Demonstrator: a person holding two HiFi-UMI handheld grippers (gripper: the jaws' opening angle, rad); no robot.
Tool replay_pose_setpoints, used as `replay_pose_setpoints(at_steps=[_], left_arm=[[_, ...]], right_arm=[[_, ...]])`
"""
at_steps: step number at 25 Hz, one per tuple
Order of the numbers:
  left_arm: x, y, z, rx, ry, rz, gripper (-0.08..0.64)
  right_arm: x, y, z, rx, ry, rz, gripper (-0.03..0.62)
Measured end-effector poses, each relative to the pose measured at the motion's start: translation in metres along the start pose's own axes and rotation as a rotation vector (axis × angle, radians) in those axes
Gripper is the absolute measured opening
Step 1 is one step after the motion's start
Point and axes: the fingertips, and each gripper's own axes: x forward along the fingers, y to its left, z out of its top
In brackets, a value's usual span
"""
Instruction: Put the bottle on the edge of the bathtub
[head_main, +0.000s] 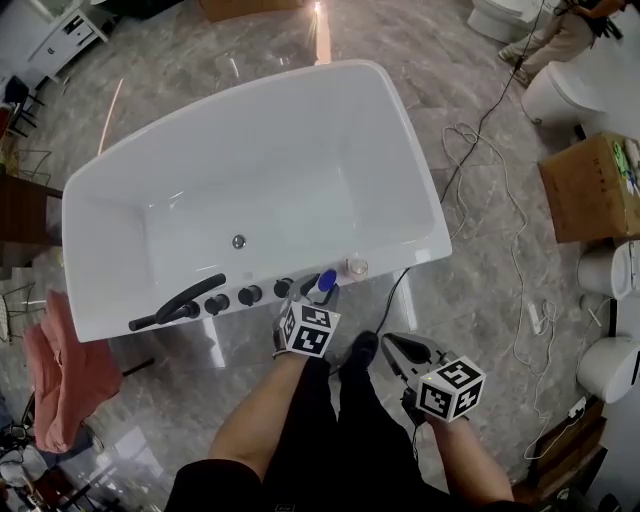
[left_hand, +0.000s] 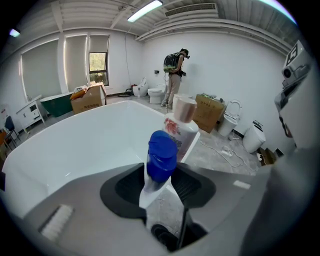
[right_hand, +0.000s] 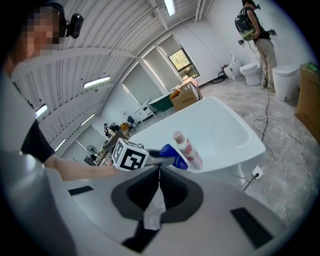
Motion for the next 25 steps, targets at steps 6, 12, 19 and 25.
replay_pose_setpoints(at_steps=[6, 12, 19, 25], left_arm=[[-0.024, 0.0, 0.016, -0.016, -0.023, 0.007, 0.176], [-0.053, 0.002, 0.039, -0.037, -0.075, 0.01, 0.181], [-0.08, 0.007, 0.06, -0.056, -0.127, 0.006, 0.181], [-0.11, 0.019, 0.065, -0.06, -0.138, 0.0, 0.181]], right_arm=[[-0.016, 0.009, 0.021, -0.032, -0.032, -0.006, 0.012], [-0.034, 0.018, 0.037, -0.062, -0.053, -0.019, 0.012], [-0.043, 0.028, 0.046, -0.083, -0.067, -0.034, 0.012], [-0.044, 0.04, 0.061, -0.109, -0.094, -0.051, 0.012]])
